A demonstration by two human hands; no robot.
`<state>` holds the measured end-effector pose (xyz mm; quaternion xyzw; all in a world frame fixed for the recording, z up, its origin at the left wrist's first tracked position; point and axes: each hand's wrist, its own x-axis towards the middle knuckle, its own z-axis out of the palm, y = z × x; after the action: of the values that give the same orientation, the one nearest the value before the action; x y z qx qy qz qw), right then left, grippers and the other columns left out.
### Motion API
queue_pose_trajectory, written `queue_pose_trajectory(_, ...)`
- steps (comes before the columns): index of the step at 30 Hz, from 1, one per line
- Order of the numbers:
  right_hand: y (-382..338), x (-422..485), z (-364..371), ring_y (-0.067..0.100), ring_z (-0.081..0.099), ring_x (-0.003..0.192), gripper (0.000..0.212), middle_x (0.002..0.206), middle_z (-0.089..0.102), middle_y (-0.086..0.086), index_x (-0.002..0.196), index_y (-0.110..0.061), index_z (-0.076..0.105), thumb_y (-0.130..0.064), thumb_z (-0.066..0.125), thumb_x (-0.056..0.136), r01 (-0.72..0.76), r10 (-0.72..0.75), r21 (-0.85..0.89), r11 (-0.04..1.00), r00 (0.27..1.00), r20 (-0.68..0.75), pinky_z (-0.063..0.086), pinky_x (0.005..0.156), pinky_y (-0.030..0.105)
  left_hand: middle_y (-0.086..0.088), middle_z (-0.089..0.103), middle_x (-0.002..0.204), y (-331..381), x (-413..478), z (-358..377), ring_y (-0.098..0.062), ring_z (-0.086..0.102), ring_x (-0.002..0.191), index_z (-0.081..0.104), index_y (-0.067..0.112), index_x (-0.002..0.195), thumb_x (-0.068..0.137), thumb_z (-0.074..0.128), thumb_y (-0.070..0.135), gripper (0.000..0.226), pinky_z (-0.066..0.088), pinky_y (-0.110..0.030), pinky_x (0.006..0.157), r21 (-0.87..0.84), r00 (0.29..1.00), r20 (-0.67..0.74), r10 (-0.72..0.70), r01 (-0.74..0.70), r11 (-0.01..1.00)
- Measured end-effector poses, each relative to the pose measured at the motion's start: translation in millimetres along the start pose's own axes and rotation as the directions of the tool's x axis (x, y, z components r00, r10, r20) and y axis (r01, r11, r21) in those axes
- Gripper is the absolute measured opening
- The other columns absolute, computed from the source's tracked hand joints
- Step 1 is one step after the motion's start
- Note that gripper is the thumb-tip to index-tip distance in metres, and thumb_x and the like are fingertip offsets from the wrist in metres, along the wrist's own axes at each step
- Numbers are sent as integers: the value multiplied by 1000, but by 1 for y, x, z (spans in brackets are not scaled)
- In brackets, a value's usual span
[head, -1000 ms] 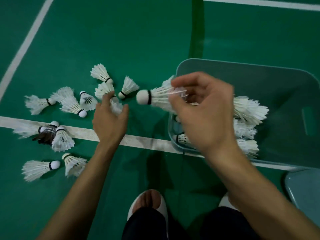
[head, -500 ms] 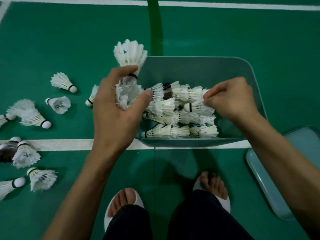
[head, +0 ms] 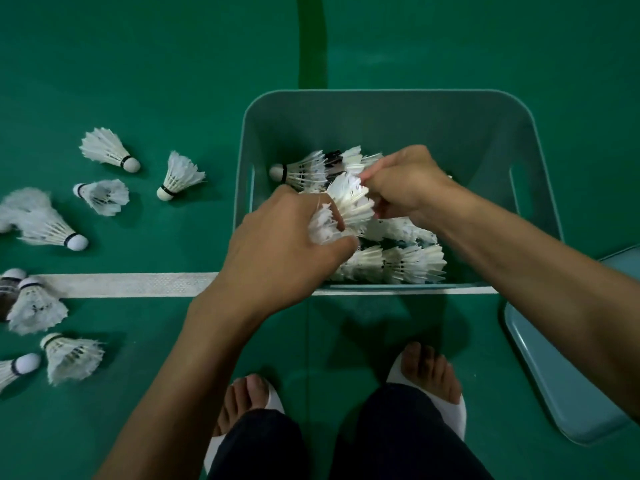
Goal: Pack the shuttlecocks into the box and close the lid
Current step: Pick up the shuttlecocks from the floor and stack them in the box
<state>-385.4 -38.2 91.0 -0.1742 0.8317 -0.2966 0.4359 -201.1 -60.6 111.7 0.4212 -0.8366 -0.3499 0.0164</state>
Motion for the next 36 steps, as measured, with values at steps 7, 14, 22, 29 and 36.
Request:
queue_pose_trajectory(7, -1, 2, -11, 17, 61, 63, 15, 80, 67, 7, 101, -4, 73, -18, 72, 95, 1, -1, -4, 1000, 993, 115, 62, 63, 29, 9, 60, 87, 4, 11, -10, -12, 63, 81, 71, 36, 87, 74, 66, 61, 29, 55, -40, 77, -28, 987, 158, 36, -32, 999)
queue_pose_trajectory(14, 13, -31, -60, 13, 56, 58, 54, 68, 68, 4, 90, 7, 73, -46, 80, 82, 237, -221, -115, 965, 966, 136, 43, 54, 28, 4, 70, 93, 19, 17, -8, -14, 67, 90, 73, 31, 92, 82, 78, 48, 20, 55, -44, 87, -253, 961, 227, 155, -96, 963)
queue_pose_trajectory(22, 41, -24, -81, 24, 59, 57, 32, 52, 57, 8, 64, -1, 61, -12, 77, 89, 71, -48, -285, 956, 995, 87, 57, 56, 32, 15, 63, 106, 18, 8, 12, -6, 62, 94, 56, 40, 118, 72, 75, 74, 60, 53, -35, 81, -231, 947, 315, 65, 10, 973)
queue_pose_trajectory(29, 29, -12, -48, 31, 76, 69, 18, 67, 69, 15, 77, -3, 65, -9, 79, 88, 80, -73, -268, 960, 997, 34, 65, 75, 44, 10, 57, 91, 10, 10, -10, -8, 56, 77, 42, 27, 120, 79, 79, 54, 62, 42, -33, 63, -156, 913, 403, -66, 139, 978)
queue_pose_trajectory(36, 14, 1, -17, 28, 72, 69, 19, 84, 70, 20, 74, -2, 64, 1, 72, 91, 56, -21, -219, 974, 987, 157, 65, 78, 40, -10, 59, 90, 0, 20, -2, -26, 57, 77, 41, 21, 113, 87, 61, 5, 37, 48, -40, 63, -191, 960, 274, -51, 106, 976)
